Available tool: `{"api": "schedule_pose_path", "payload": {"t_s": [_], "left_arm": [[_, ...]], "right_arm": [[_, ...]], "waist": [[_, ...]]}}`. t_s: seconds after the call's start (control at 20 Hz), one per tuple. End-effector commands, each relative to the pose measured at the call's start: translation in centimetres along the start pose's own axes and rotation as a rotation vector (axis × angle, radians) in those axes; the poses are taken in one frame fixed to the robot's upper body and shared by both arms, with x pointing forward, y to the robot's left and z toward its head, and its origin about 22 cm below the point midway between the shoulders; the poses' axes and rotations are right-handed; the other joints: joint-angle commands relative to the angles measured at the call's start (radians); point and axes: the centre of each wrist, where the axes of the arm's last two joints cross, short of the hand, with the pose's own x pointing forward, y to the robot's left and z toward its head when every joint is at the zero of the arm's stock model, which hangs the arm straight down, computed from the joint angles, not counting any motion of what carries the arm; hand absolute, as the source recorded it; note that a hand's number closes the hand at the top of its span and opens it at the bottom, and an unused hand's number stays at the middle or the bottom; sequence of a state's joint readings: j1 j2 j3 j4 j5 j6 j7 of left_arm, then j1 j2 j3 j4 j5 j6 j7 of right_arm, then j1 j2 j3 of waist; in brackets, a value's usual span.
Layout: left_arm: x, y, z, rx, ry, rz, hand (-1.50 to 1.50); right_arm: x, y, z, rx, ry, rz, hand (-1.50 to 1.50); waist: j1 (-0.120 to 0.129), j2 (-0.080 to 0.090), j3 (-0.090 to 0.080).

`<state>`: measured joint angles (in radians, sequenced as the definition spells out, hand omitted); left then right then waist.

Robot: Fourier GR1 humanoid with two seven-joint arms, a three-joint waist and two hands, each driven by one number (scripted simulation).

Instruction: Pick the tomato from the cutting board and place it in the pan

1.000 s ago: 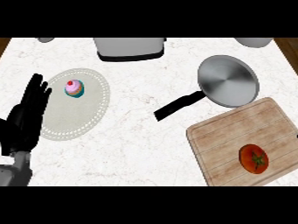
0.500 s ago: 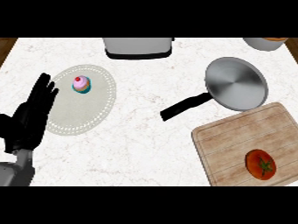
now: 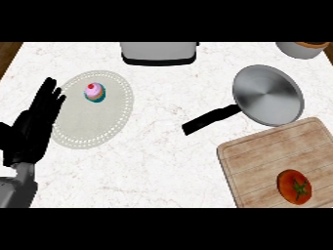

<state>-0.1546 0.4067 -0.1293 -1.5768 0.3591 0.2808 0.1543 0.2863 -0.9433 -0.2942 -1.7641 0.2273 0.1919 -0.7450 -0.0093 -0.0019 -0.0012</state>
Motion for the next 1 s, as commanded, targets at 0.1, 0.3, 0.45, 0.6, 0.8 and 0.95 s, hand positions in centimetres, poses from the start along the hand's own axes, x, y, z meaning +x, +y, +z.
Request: {"api": "schedule_pose_path", "payload": {"t_s": [0.1, 0.3, 0.45, 0.6, 0.8, 0.95], "left_arm": [[1.1, 0.0, -1.1, -0.002, -0.016, -0.011, 0.0], [-1.3, 0.0, 0.0, 0.011, -0.013, -0.008, 0.0], [-0.4, -0.6, 1.0, 0.006, 0.009, 0.018, 0.0], [-1.3, 0.0, 1.6, -0.002, 0.0, -0.003, 0.0], [-1.2, 0.7, 0.9, 0.012, 0.005, -0.016, 0.0], [-0.6, -0.1, 1.1, -0.007, 0.015, 0.017, 0.0]], "right_arm": [[2.0, 1.0, -2.4, 0.256, 0.089, 0.163, -1.5], [3.6, 4.0, -1.6, 0.446, 0.125, 0.197, -1.5], [4.8, 4.8, -2.0, 0.46, 0.13, 0.205, -1.5], [5.4, 4.5, -1.9, 0.459, 0.122, 0.255, -1.5], [7.9, 4.9, -1.1, 0.459, 0.156, 0.433, -1.5], [10.6, 6.3, -1.7, 0.432, 0.187, 0.468, -1.5]], "waist": [[0.016, 0.005, 0.0], [0.008, 0.003, 0.0], [0.007, 0.0, 0.001], [0.006, 0.0, 0.001], [-0.009, -0.002, 0.001], [-0.004, -0.003, 0.001]]}}
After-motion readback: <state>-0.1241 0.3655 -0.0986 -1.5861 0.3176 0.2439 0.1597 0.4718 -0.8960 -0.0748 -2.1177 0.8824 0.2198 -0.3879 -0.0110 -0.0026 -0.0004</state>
